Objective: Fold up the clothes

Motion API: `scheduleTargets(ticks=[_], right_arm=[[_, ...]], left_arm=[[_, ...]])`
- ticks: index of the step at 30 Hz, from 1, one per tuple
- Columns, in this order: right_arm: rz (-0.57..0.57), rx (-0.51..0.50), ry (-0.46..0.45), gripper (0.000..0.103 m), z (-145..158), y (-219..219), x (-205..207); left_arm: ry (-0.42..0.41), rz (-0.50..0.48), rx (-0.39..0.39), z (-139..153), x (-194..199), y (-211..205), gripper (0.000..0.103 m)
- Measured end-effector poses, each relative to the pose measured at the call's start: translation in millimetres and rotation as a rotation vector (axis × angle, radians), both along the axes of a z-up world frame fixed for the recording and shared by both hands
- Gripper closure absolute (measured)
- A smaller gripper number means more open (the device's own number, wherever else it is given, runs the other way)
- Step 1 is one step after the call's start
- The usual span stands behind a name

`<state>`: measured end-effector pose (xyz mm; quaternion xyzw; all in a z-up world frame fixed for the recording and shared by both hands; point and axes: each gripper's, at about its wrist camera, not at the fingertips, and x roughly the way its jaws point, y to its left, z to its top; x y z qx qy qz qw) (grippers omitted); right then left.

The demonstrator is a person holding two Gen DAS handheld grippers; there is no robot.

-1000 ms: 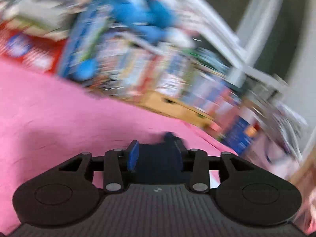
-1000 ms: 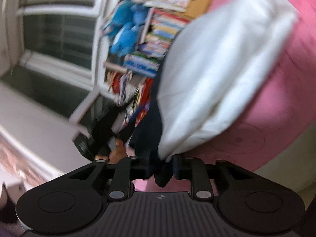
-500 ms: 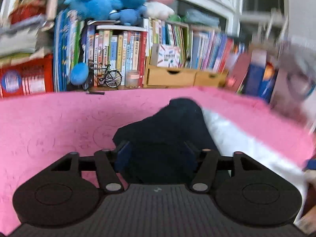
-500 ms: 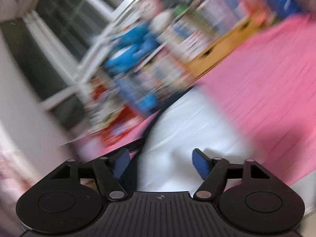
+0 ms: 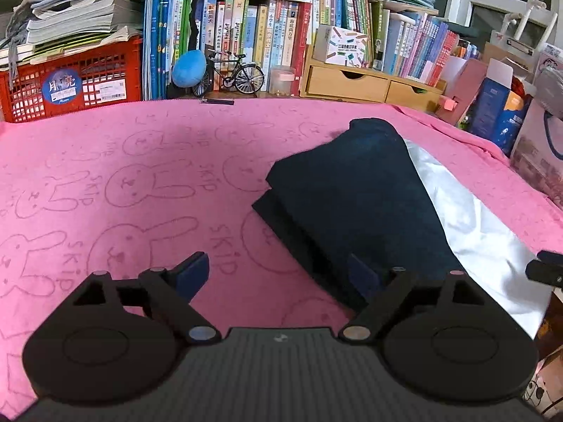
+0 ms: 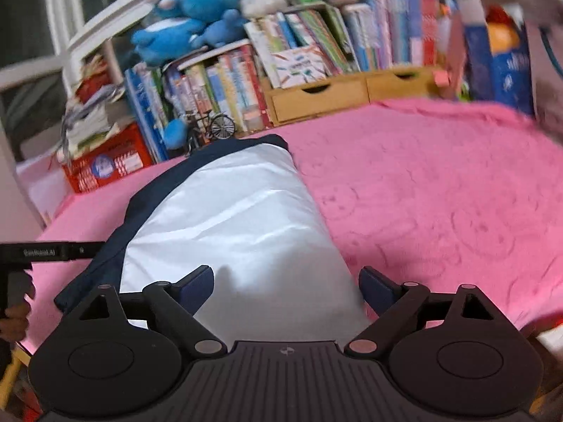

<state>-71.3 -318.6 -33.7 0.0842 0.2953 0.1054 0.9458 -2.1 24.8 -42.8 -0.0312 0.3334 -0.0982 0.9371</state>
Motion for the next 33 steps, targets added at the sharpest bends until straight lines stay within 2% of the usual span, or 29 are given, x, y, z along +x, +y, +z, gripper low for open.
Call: scheduleTargets(ticks=[3, 8, 13, 15, 18, 20, 26, 33], right_arm=[[0.007, 0.011, -0.017, 0.010, 8.5, 5.2, -6.8], [-0.004, 0.005, -0.034, 0.006, 17.7, 13.9, -10.9], [-0.024, -0.001, -0.026, 0.006, 16.1, 12.8, -23.2], [-0.032, 0.005, -0.022, 0.005, 14.2, 13.4, -27.8], [-0.043, 0.002, -0.021, 0.005, 10.3, 16.3, -35.7], [-0.054, -0.014, -0.024, 0.004, 7.6, 20.2, -41.0], [-0.047, -0.159, -0.046, 0.001, 3.7, 42.9, -64.0], [-0.013, -0.264, -0.078, 0.000, -2.6, 61.6, -82.7]], left_arm=[[0.013, -0.002, 0.022, -1.5, -7.0, -5.6, 0.009], [0.045, -0.016, 0.060, -2.1, -18.5, -16.5, 0.008], [0.060, -0.031, 0.082, 0.6, -33.2, -23.5, 0.007], [0.070, -0.031, 0.086, 1.3, -39.9, -27.4, 0.002], [0.092, -0.032, 0.088, 1.1, -50.4, -34.9, 0.000], [0.104, -0.048, 0.100, 0.1, -57.8, -43.7, 0.000], [0.105, -0.062, 0.181, 0.1, -81.4, -68.6, 0.000], [0.108, -0.060, 0.188, 4.3, -96.8, -68.6, 0.000]])
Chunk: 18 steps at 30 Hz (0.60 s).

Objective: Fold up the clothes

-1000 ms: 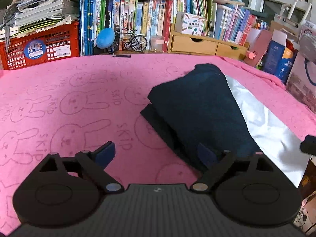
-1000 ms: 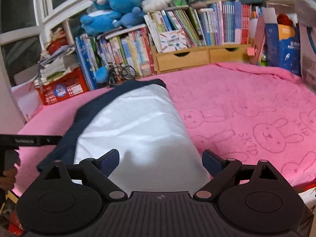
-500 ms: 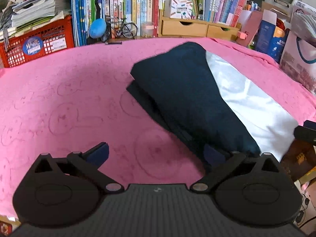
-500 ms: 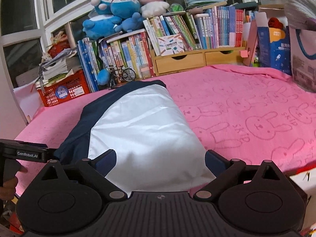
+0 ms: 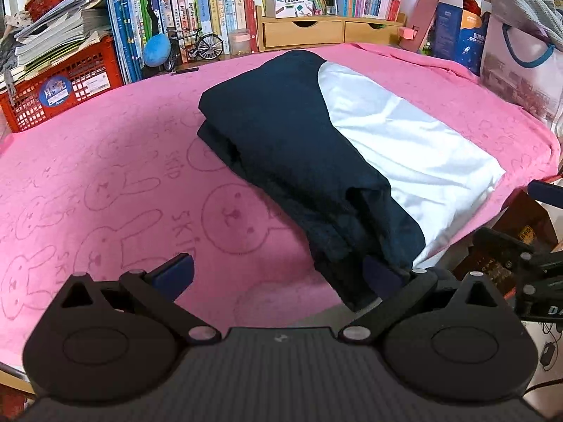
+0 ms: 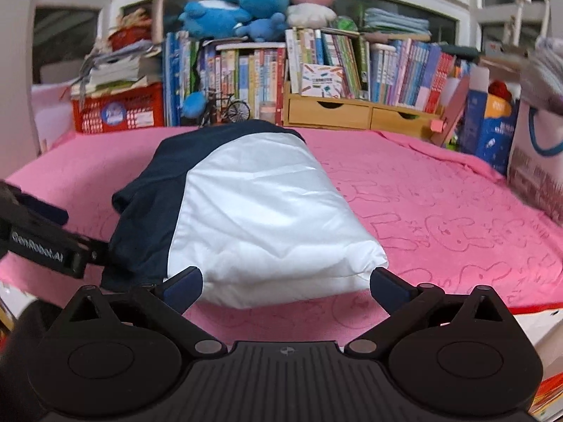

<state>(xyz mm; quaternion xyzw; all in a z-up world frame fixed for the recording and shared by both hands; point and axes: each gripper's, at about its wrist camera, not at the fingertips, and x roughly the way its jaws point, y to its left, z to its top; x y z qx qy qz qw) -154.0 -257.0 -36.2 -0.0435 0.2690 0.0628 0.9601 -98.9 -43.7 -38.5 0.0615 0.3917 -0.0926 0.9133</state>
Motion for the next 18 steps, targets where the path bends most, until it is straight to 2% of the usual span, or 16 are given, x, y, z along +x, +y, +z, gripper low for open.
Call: scheduleTargets(ticks=[2, 5, 8, 10, 14, 16, 18], right_arm=[[0.012, 0.005, 0.005, 0.000, -0.8, 2.3, -0.2], [0.097, 0.042, -0.021, 0.000, 3.7, 12.2, 0.9], [0.165, 0.001, -0.100, 0.000, 18.8, 28.0, 14.1], [0.182, 0.007, -0.132, 0.000, 27.7, 27.0, 32.8], [0.170, 0.083, -0.138, 0.000, 35.6, -2.7, 79.1], [0.172, 0.118, -0.125, 0.000, 32.9, -24.1, 106.0], [0.157, 0.160, -0.090, 0.000, 27.2, -45.6, 135.9]], left_arm=[[-0.007, 0.004, -0.011, 3.8, 0.2, 9.5, 0.000], [-0.029, 0.110, -0.044, 17.3, 8.7, 42.7, 0.000], [-0.017, 0.165, -0.149, 24.2, 34.2, 81.7, 0.000], [0.032, 0.175, -0.298, 23.4, 57.5, 109.2, 0.000], [0.179, 0.123, -0.646, 8.6, 101.8, 139.8, 0.000], [0.233, 0.109, -0.721, -2.4, 125.8, 139.5, 0.000], [0.287, 0.114, -0.726, -13.7, 150.7, 133.4, 0.000]])
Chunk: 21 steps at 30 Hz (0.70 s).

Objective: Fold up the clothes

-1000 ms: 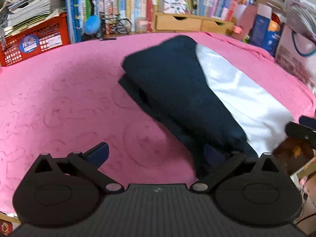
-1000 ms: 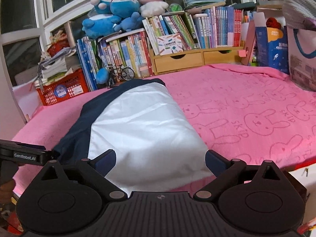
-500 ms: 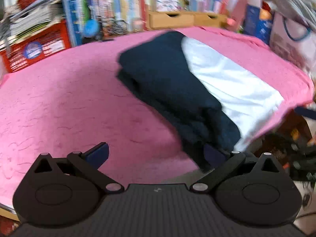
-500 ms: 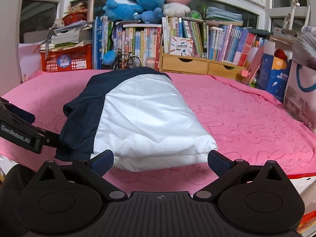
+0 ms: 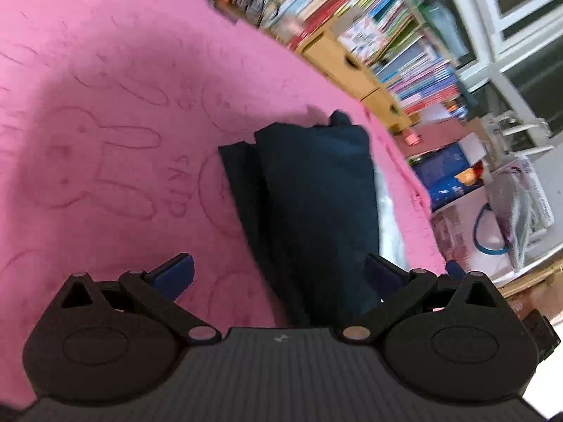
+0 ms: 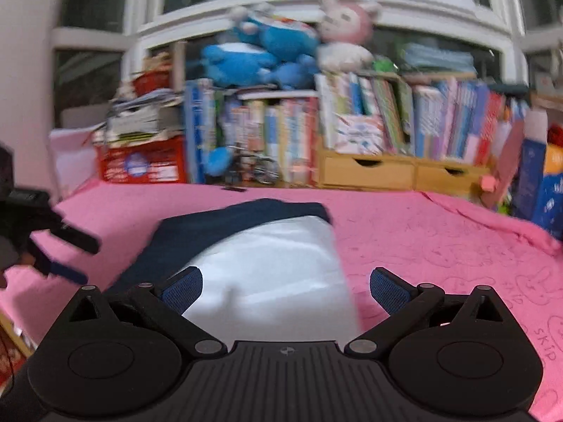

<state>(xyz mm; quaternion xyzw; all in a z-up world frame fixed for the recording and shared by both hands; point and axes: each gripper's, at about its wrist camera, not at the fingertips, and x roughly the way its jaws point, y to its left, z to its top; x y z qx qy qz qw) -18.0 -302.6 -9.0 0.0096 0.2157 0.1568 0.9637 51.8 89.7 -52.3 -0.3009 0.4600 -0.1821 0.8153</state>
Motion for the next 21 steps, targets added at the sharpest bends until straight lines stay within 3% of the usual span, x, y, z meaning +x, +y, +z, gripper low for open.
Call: scheduleTargets(ticks=[5, 12, 16, 19, 21], right_arm=[[-0.018, 0.115, 0.087, 0.000, -17.2, -38.7, 46.8], [0.082, 0.238, 0.185, 0.000, -42.4, -48.2, 91.0], [0.121, 0.296, 0.269, 0.000, -56.8, -49.0, 108.4], [0.128, 0.333, 0.301, 0.000, -62.8, -50.9, 111.6], [0.129, 0.349, 0.316, 0.000, -64.7, -51.6, 111.1]], left_arm=[[-0.019, -0.029, -0.026, -7.6, 36.6, -5.0, 0.000], [-0.047, -0.063, -0.230, -26.0, 72.1, 3.2, 0.000], [-0.072, -0.098, -0.176, -23.1, 73.2, -7.7, 0.000], [-0.063, -0.091, -0.188, -23.3, 77.5, -9.4, 0.000], [-0.056, -0.074, -0.196, -25.1, 78.9, -7.0, 0.007]])
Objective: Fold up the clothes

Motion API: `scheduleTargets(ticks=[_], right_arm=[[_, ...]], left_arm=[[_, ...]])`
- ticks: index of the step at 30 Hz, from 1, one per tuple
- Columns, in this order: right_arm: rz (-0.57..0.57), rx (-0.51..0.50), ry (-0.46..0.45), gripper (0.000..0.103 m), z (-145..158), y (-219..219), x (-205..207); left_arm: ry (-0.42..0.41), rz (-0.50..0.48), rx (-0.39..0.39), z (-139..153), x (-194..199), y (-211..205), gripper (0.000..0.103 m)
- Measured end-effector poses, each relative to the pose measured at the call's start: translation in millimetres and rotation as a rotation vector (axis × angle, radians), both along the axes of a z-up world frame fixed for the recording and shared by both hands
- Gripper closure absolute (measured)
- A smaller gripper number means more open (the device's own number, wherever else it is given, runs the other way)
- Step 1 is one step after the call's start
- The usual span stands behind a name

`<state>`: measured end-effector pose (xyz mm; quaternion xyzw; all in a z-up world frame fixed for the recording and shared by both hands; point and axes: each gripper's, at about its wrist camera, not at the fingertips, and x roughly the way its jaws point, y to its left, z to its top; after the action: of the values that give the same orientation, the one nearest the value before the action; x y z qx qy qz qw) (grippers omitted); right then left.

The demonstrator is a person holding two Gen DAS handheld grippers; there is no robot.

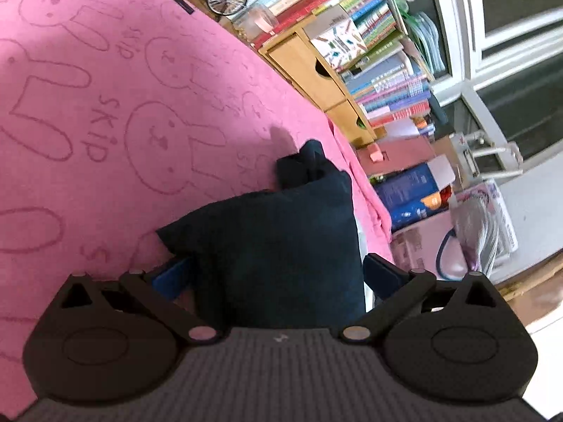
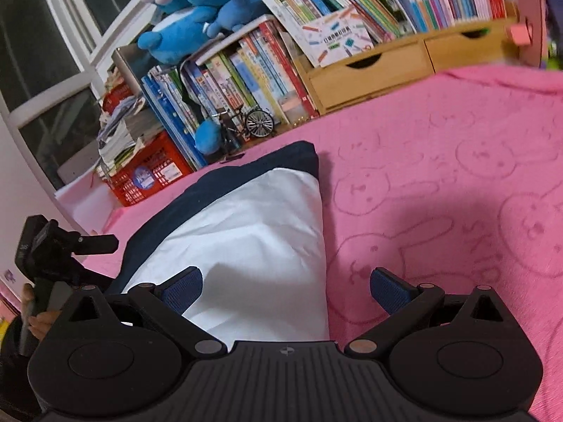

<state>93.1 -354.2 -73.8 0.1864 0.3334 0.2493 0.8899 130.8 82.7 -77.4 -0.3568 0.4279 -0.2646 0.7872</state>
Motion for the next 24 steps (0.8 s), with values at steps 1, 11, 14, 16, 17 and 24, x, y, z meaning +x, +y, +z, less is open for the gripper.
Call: scheduleTargets(ticks=[1, 11, 14, 16, 17, 24], right_arm=[[0.001, 0.002, 0.008, 0.000, -0.8, -0.6, -0.4], [0.080, 0.092, 0.074, 0.000, -3.0, -40.9, -39.6], [0.136, 0.223, 0.116, 0.000, -9.7, -48.7, -51.9], [0.160, 0.224, 0.097, 0.000, -9.8, -43.1, -58.9], [0.163, 0.207, 0.089, 0.000, -8.8, -37.9, -60.4], [0.136, 0.323, 0.129, 0.000, -4.6, -16.3, -58.1]], left_arm=[[0.005, 0.008, -0.004, -0.9, 0.7, 1.2, 0.014], [0.037, 0.081, -0.127, -23.7, 1.0, 17.2, 0.059], [-0.030, 0.018, -0.180, -15.5, 0.6, 6.0, 0.008], [-0.041, -0.004, -0.132, -9.7, 1.8, -5.7, 0.005], [-0.029, -0.005, -0.062, -6.8, 3.3, -13.8, 0.034], [-0.136, 0.050, 0.114, 37.0, -1.8, -13.4, 0.081]])
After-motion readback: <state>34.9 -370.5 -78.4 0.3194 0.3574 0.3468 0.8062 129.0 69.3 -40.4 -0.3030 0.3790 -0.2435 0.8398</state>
